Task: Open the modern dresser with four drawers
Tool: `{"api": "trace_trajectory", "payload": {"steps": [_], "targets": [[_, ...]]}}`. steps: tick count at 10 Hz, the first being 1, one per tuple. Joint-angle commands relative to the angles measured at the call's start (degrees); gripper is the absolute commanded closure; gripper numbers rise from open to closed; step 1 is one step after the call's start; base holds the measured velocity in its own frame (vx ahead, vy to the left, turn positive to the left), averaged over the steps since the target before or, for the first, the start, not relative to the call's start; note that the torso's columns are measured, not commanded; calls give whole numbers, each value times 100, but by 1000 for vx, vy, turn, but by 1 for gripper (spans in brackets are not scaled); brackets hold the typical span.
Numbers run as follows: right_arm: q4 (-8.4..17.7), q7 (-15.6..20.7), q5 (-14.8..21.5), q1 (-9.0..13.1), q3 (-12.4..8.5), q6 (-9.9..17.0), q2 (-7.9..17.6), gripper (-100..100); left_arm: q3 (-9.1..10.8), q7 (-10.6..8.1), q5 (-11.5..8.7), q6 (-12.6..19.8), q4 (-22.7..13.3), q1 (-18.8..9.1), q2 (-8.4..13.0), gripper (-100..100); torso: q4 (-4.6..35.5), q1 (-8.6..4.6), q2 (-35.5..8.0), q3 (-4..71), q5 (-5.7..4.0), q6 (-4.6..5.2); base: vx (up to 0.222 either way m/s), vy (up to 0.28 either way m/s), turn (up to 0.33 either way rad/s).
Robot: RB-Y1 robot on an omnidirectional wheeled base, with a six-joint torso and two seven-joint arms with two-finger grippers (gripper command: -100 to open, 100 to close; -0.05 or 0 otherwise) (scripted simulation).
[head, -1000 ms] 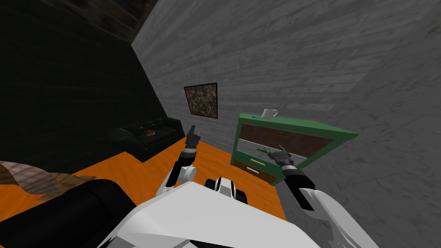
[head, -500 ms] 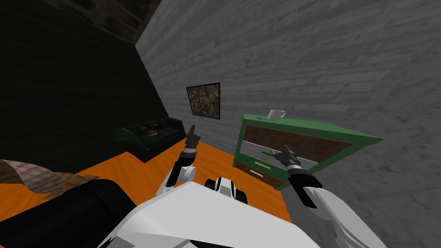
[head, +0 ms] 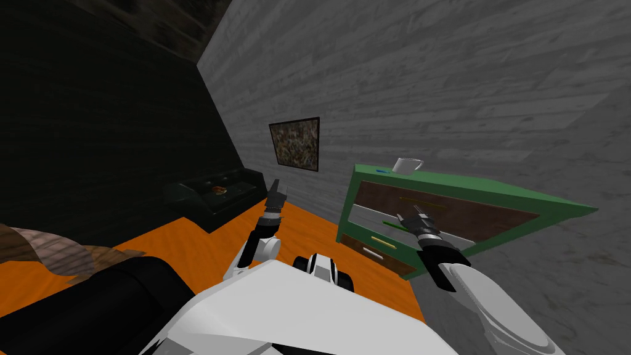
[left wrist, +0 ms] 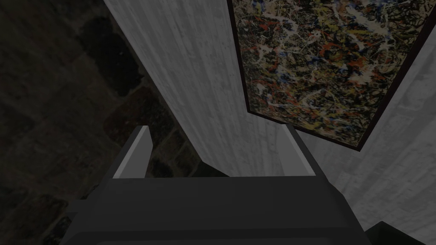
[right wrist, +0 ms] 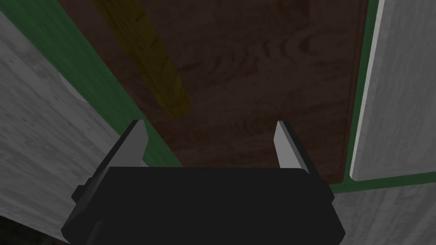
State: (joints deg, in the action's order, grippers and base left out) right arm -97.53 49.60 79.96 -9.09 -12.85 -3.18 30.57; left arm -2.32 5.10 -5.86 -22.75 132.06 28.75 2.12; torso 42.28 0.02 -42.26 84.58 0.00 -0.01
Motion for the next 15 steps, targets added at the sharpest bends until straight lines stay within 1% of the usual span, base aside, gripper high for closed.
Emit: {"api": "trace_trajectory", "payload": {"steps": [1,3,5,6,7,8,9,10,12,15], "targets": [[157,317,444,59,-98,209,186,-100,0,0,0,0,0,0,0,0,-1,1,0,1,1,2,49,85,37],[269,488,685,124,-153,315,280,-100,0,0,0,0,0,0,0,0,0,-2,-3,-1,0,1,50,70,25],[269,488,685,124,-153,315,280,-100,0,0,0,0,0,0,0,0,3,-14,-12,-6,-4,2,14,24,4],[338,598,841,165,-188,383,340,-100,1,0,0,0,0,0,1,0,4,-16,-15,-9,-5,2,10,24,19],[323,500,772,151,-78,411,386,-100,1,0,0,0,0,0,1,0,2,-5,-8,-5,-2,0,8,14,5],[410,414,695,196,-142,377,571,-100,1,0,0,0,0,0,1,0,1,-3,-4,-2,-1,1,108,13,-12],[374,419,788,179,-140,391,478,-100,1,0,0,0,0,1,1,0,-6,-2,26,15,0,1,70,7,-3],[381,400,788,183,-153,369,488,100,1,0,0,0,0,0,1,0,-5,-3,9,8,-1,0,10,0,-2],[318,380,773,167,-162,337,515,100,0,0,0,0,0,-2,0,0,-9,-18,-17,-10,-19,-6,-121,32,-52],[237,346,750,134,-169,280,551,100,0,0,0,0,-1,-2,0,0,3,12,-10,-7,4,1,-173,67,-51]]}}
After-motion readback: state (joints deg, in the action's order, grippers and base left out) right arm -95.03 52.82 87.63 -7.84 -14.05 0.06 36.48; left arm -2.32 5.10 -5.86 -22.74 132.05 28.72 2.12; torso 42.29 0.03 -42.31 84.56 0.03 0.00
